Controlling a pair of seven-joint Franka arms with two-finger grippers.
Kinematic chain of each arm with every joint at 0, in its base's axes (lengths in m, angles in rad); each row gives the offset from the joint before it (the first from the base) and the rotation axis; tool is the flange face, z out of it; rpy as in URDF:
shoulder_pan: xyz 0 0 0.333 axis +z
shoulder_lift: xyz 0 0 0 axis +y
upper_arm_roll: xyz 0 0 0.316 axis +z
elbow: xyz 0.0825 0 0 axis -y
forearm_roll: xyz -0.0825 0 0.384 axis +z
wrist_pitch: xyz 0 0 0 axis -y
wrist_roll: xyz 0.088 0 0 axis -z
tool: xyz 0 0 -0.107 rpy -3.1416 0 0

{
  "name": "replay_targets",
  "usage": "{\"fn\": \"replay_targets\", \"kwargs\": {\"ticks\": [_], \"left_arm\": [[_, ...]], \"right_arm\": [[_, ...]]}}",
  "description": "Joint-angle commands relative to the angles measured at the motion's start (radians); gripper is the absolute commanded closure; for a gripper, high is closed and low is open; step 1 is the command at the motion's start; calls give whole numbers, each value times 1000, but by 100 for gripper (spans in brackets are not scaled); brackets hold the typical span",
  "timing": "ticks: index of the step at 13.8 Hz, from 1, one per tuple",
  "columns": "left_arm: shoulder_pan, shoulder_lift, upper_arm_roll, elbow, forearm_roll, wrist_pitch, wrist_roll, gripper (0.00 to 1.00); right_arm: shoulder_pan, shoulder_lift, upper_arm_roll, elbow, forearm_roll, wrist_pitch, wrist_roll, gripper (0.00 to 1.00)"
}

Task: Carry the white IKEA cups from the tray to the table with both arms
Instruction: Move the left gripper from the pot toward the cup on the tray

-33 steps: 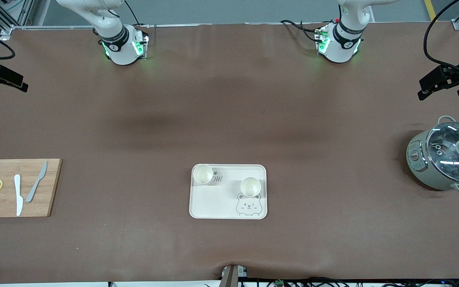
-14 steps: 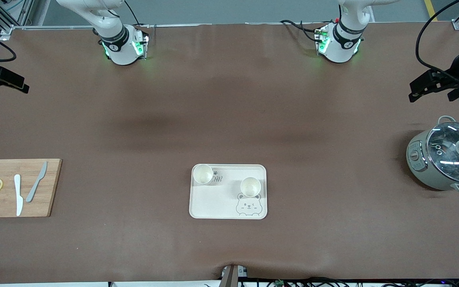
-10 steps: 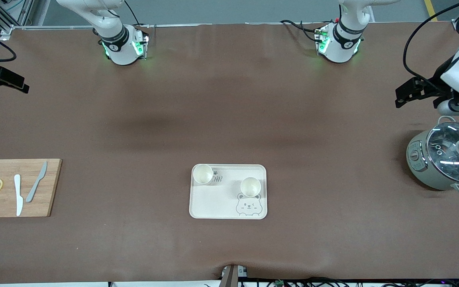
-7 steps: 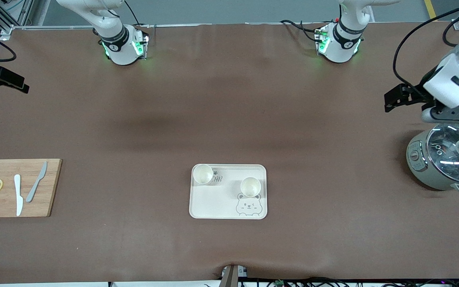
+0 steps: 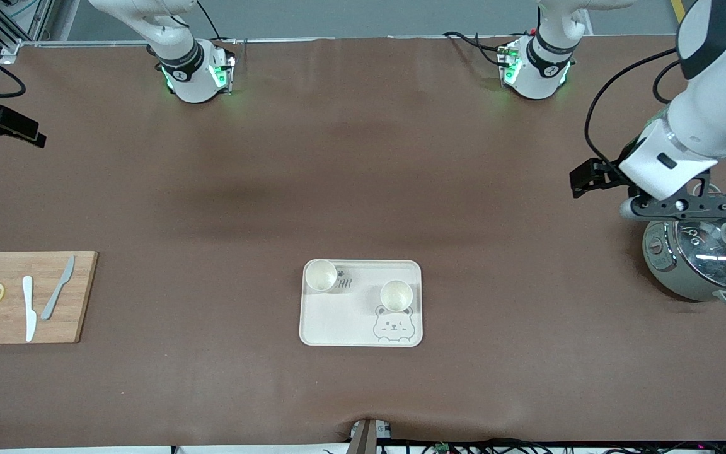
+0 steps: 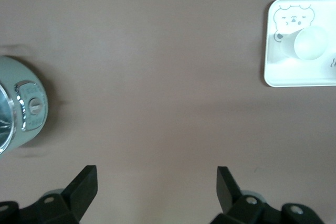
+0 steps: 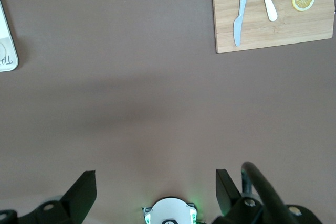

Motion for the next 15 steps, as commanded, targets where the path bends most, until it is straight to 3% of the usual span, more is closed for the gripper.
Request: {"fn": "replay_targets", "kwargs": {"ticks": [1, 15], "left_arm": [[-37, 35, 1, 16, -18, 29, -53, 0], [-202, 259, 2, 14, -15, 326, -396, 0]], "right_arm": [[-16, 5, 10, 19, -4, -7, -13, 0], [-16, 18, 10, 19, -4, -8, -13, 0]]}}
